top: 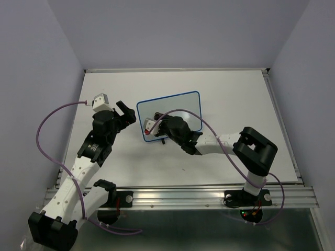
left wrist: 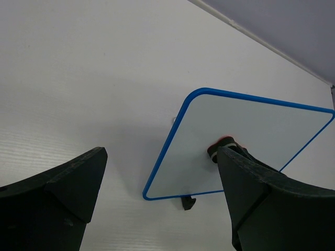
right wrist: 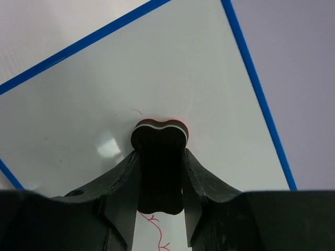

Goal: Erase the whiteboard

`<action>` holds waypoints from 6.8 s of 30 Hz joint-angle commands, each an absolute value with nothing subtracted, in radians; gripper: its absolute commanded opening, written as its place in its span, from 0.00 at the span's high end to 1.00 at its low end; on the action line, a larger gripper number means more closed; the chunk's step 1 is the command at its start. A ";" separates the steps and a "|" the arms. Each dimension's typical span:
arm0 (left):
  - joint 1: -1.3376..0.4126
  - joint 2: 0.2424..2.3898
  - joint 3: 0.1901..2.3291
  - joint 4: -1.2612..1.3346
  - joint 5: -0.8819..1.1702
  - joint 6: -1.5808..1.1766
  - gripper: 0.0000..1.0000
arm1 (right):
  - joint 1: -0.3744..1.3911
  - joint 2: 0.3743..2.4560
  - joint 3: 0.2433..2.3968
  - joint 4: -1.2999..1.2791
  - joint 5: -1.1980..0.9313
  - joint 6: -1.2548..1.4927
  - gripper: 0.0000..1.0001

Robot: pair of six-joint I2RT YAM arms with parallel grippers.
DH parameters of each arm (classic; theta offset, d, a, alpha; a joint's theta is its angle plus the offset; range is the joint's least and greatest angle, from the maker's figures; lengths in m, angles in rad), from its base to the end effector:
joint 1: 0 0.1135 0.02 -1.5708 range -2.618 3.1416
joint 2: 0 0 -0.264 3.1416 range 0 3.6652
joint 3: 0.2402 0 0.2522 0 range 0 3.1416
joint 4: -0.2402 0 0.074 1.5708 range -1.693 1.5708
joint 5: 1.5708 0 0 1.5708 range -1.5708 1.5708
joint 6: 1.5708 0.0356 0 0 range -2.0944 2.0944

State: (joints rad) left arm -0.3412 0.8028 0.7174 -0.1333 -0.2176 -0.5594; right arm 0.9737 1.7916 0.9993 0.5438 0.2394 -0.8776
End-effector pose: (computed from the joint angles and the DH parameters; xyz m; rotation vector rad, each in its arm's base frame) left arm 0.1835 -0.0570 0.3187 -0.3527 1.7721 -0.4514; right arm 0.2306 0.3242 0.2121 -1.3419 1.2215 -0.1495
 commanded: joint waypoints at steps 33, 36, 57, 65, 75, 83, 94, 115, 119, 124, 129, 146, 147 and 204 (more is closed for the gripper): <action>-0.350 0.815 0.733 -0.117 -0.235 -0.554 0.01 | 0.959 1.838 1.077 0.172 -0.025 -0.976 0.97; -0.350 0.815 0.735 -0.118 -0.238 -0.554 0.01 | 0.959 1.824 1.078 0.161 -0.020 -0.980 0.97; -0.350 0.804 0.733 -0.120 -0.235 -0.557 0.01 | 0.930 1.789 1.025 0.603 0.271 -0.830 0.99; -0.350 0.801 0.729 -0.118 -0.229 -0.560 0.01 | 0.930 1.815 1.048 0.672 0.386 -0.834 0.99; -0.350 0.801 0.726 -0.115 -0.224 -0.560 0.01 | 0.930 1.805 1.046 0.560 0.230 -0.810 0.97; -0.350 0.815 0.729 -0.114 -0.224 -0.558 0.01 | 0.939 1.810 1.063 0.356 0.111 -0.900 0.97; -0.350 0.816 0.733 -0.115 -0.232 -0.558 0.01 | 0.939 1.828 1.123 0.104 0.040 -0.966 0.98; -0.350 0.874 0.750 -0.008 -0.230 -0.574 0.01 | 0.917 1.706 1.226 0.287 0.272 -0.295 0.99; -0.350 0.908 0.781 0.020 -0.250 -0.574 0.01 | 0.917 1.704 1.252 0.217 0.316 -0.014 0.99; -0.348 0.942 0.799 0.026 -0.275 -0.591 0.01 | 0.943 1.727 1.284 0.183 0.400 0.234 0.99; -0.348 0.937 0.810 0.023 -0.313 -0.623 0.01 | 0.971 1.788 1.334 0.184 0.558 0.359 0.98; -0.344 0.884 0.790 0.003 -0.399 -0.675 0.01 | 1.057 1.914 1.335 0.386 0.707 0.316 0.99; -0.344 0.884 0.787 0.002 -0.399 -0.673 0.01 | 1.068 1.927 1.328 0.429 0.716 0.301 0.99; -0.342 0.836 0.746 -0.018 -0.425 -0.649 0.01 | 1.022 1.896 1.002 0.657 1.022 0.244 0.99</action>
